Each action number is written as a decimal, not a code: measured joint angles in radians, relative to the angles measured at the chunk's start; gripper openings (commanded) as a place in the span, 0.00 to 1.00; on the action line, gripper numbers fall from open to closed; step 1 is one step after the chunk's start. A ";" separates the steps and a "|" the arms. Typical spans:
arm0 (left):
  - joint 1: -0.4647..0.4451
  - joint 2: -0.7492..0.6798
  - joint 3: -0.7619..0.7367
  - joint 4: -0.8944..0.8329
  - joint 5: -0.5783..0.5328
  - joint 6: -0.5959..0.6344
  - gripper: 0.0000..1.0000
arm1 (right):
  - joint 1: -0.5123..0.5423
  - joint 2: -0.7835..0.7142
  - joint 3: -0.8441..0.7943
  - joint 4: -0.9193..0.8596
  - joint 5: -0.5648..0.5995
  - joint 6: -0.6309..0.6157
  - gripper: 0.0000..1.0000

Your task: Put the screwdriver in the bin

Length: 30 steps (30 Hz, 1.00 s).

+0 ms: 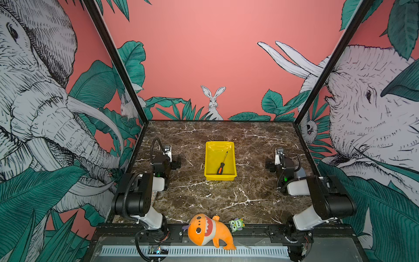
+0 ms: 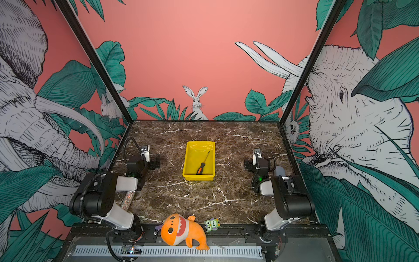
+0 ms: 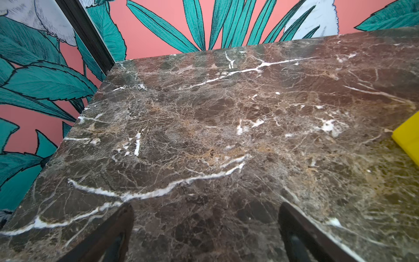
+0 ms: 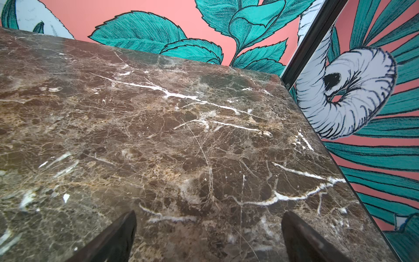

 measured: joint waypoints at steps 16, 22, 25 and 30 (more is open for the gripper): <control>0.000 0.000 0.002 0.000 0.002 0.004 1.00 | 0.000 0.000 -0.045 0.079 -0.018 0.000 0.99; 0.000 0.000 0.002 0.000 0.003 0.004 1.00 | 0.000 0.000 -0.044 0.063 -0.003 0.005 0.99; -0.001 0.000 0.003 -0.001 0.003 0.004 1.00 | -0.007 0.000 0.013 0.008 0.034 0.027 0.99; -0.002 0.000 0.003 0.000 0.003 0.004 1.00 | -0.019 0.000 0.014 0.008 0.140 0.071 0.99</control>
